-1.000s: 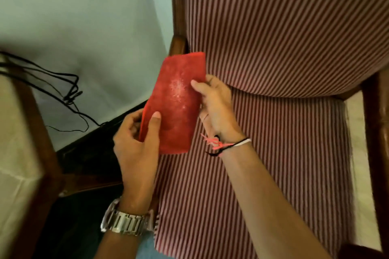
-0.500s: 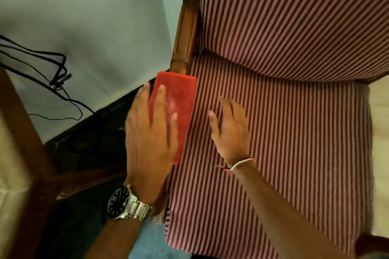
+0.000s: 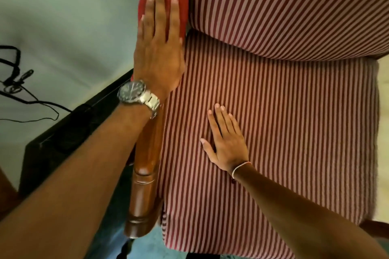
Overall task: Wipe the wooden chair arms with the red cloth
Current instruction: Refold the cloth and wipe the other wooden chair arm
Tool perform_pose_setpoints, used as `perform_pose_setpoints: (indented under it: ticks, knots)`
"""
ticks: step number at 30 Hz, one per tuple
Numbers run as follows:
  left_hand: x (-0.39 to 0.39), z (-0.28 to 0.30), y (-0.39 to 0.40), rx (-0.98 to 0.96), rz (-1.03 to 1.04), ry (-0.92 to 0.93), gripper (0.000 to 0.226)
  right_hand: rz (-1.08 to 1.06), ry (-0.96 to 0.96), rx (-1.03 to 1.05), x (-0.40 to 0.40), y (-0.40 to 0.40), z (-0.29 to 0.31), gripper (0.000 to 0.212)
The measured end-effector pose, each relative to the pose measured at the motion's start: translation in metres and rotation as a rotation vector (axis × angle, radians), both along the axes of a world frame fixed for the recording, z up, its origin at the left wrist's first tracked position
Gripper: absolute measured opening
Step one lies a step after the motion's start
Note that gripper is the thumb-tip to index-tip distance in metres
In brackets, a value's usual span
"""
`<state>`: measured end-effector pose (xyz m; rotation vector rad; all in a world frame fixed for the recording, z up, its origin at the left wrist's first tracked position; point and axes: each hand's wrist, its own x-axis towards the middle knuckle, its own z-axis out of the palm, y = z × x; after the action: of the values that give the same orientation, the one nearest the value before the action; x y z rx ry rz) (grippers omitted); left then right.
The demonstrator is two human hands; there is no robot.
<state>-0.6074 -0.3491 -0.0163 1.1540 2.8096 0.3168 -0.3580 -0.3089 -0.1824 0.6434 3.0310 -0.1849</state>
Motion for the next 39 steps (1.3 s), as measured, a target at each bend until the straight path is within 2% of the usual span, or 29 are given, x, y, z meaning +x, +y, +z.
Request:
perform_pose_setpoints:
  ticks: [2, 6, 8, 10, 14, 17, 20, 22, 24, 27, 30, 32, 34, 36, 39]
  knots:
    - [0.007, -0.002, -0.009, 0.011, 0.023, -0.023, 0.063, 0.004, 0.002, -0.014, 0.001, 0.002, -0.001, 0.078]
    - [0.099, -0.002, -0.102, -0.039, 0.018, -0.059, 0.061, -0.011, 0.03, -0.021, 0.0, 0.002, -0.003, 0.078]
    - [0.116, -0.006, -0.125, -0.071, -0.02, -0.03, 0.063, -0.022, 0.034, -0.007, -0.001, 0.0, -0.004, 0.077]
    - [0.092, -0.01, -0.105, -0.086, -0.021, -0.015, 0.062, -0.027, 0.02, 0.004, -0.002, -0.002, -0.004, 0.077]
    - [0.005, -0.009, -0.009, 0.031, -0.001, 0.034, 0.065, -0.017, 0.01, 0.017, -0.003, 0.0, -0.003, 0.076]
    - [-0.003, -0.011, 0.008, 0.057, 0.072, 0.042, 0.062, -0.014, 0.005, 0.016, -0.004, 0.002, -0.001, 0.076]
    - [0.062, -0.014, -0.058, 0.04, 0.044, 0.037, 0.062, -0.008, -0.005, 0.019, -0.004, 0.001, 0.005, 0.076]
    - [0.113, -0.014, -0.113, -0.037, -0.022, 0.014, 0.063, -0.022, -0.001, 0.024, -0.003, 0.0, 0.004, 0.077]
    - [0.131, -0.015, -0.139, -0.086, -0.069, 0.03, 0.065, -0.034, 0.007, 0.035, -0.003, -0.002, 0.0, 0.077]
    - [0.087, -0.014, -0.09, -0.094, -0.042, 0.065, 0.066, -0.033, 0.002, 0.048, -0.002, -0.003, -0.002, 0.077]
    - [0.011, -0.006, -0.007, 0.03, 0.004, 0.071, 0.066, -0.026, -0.012, 0.031, -0.003, -0.003, 0.001, 0.077]
    - [-0.012, -0.006, 0.016, 0.047, 0.031, 0.073, 0.064, -0.024, -0.007, 0.02, -0.003, 0.0, 0.004, 0.077]
    - [0.008, -0.012, -0.006, 0.057, 0.045, 0.055, 0.063, -0.019, -0.006, 0.002, -0.004, 0.002, 0.006, 0.078]
    - [0.062, -0.013, -0.059, 0.037, 0.038, 0.047, 0.062, -0.014, -0.011, -0.002, -0.003, 0.002, 0.007, 0.078]
    - [0.138, -0.013, -0.145, -0.081, -0.066, 0.006, 0.062, -0.026, -0.002, -0.001, -0.004, 0.001, 0.004, 0.079]
